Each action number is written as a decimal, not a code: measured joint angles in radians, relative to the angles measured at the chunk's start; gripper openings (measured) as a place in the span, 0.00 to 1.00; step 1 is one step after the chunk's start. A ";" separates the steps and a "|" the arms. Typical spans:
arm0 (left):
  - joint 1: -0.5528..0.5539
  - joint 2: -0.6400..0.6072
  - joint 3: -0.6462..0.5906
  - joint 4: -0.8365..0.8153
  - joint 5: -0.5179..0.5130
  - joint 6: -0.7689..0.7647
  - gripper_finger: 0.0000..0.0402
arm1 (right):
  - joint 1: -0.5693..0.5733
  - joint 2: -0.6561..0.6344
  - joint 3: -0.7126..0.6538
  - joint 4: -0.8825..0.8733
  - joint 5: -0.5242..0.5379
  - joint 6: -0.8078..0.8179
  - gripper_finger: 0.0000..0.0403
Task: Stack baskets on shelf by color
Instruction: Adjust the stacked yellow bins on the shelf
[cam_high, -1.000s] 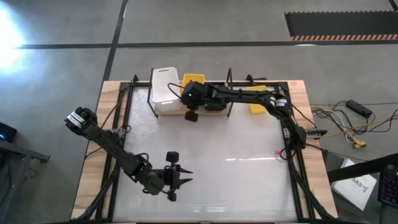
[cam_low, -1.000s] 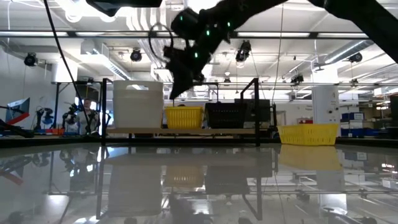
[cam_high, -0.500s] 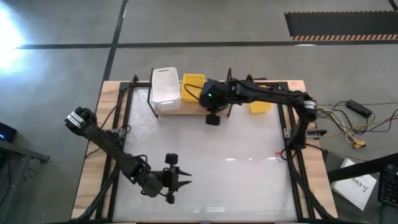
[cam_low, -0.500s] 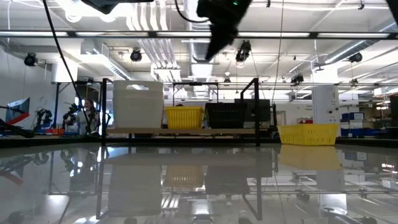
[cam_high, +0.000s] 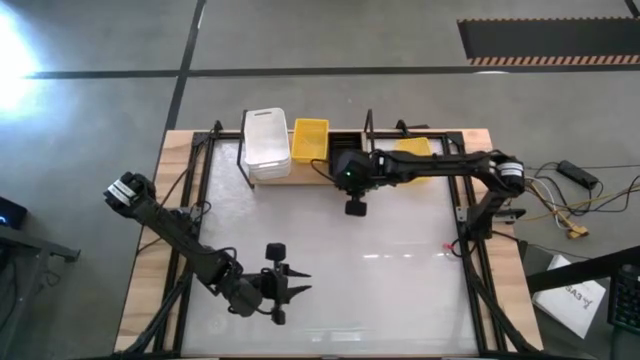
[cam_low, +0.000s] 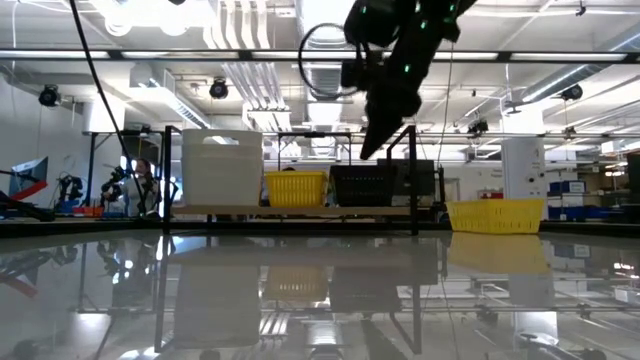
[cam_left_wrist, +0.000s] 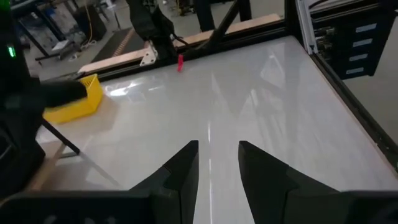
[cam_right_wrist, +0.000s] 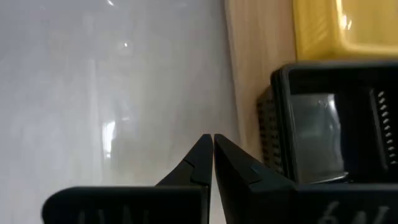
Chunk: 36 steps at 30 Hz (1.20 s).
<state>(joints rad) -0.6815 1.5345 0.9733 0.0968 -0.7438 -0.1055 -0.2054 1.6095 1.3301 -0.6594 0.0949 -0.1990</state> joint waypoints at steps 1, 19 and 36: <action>0.001 0.000 0.002 0.000 0.000 0.006 0.24 | -0.009 0.011 -0.006 0.010 0.001 -0.003 0.02; 0.140 -0.067 0.107 -0.137 -0.029 -0.147 0.24 | -0.033 -0.096 -0.010 -0.006 0.093 0.075 0.02; 0.842 0.198 0.698 -0.975 0.605 0.249 0.24 | 0.769 -0.378 -0.634 0.548 0.409 0.565 0.02</action>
<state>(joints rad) 0.1605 1.7320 1.6710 -0.8785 -0.1387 0.1431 0.5641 1.2318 0.6962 -0.1110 0.5041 0.3656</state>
